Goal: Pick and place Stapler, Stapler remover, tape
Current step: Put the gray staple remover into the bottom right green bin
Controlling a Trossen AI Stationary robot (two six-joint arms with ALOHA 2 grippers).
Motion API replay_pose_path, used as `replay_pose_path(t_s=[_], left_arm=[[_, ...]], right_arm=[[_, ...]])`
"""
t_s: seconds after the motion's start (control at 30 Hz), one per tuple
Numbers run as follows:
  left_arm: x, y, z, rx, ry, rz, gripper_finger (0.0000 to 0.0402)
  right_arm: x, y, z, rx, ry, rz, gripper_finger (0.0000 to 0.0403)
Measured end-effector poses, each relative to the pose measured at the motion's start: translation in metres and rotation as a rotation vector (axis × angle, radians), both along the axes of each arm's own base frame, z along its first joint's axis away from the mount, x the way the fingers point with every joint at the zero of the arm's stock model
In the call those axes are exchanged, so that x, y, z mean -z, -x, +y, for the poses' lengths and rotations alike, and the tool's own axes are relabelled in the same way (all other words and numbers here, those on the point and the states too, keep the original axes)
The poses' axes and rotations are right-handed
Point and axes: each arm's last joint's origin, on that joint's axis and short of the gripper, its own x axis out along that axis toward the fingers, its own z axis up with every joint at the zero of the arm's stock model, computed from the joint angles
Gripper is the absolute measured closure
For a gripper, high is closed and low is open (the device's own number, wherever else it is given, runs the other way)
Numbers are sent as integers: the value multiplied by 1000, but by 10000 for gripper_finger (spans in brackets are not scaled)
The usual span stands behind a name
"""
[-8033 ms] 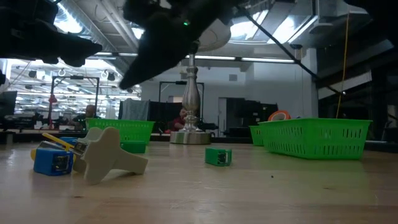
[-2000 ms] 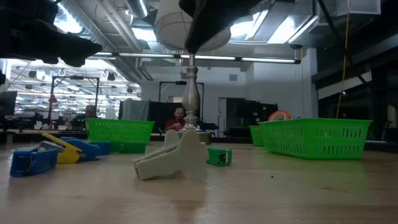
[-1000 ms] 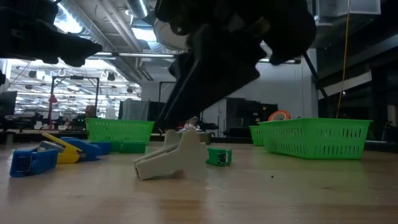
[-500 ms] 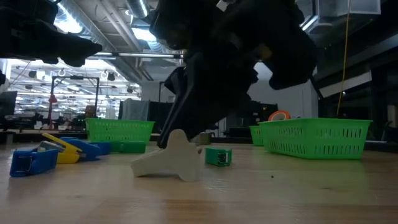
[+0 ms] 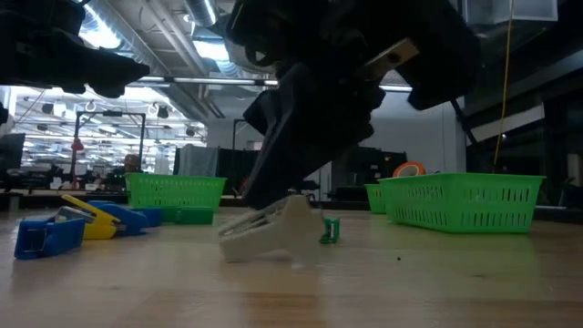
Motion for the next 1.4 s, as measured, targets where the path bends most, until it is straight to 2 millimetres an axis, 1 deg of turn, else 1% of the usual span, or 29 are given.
replay_pose_path(t_s=[0.07,0.17,0.3,0.43,0.53,0.6,0.83,0.93,1.07,1.13,1.23,1.4], left_arm=[[0,0,0,0,0,0,245],[0,0,0,0,0,1,245],[0,0,0,0,0,1,245],[0,0,0,0,0,0,245],[0,0,0,0,0,1,245],[0,0,0,0,0,0,245],[0,0,0,1,0,-1,245],[0,0,0,0,0,0,245],[0,0,0,0,0,-2,245],[0,0,0,0,0,1,245],[0,0,0,1,0,1,245],[0,0,0,1,0,1,245]], right_arm=[[-5,2,-1,-19,11,-9,397],[-20,3,-3,-47,19,-54,398],[-35,9,-12,-68,34,-95,399],[-46,25,-29,-50,29,-143,398],[-43,40,-43,-25,20,-171,398],[-45,51,-53,1,8,-189,398],[-67,85,-91,114,-24,-239,398],[-77,102,-109,173,-24,-206,398],[-87,128,-132,280,-23,-78,398],[-88,137,-140,332,-23,-7,398],[-89,146,-149,368,-15,51,398],[-84,148,-159,438,-37,111,398]])
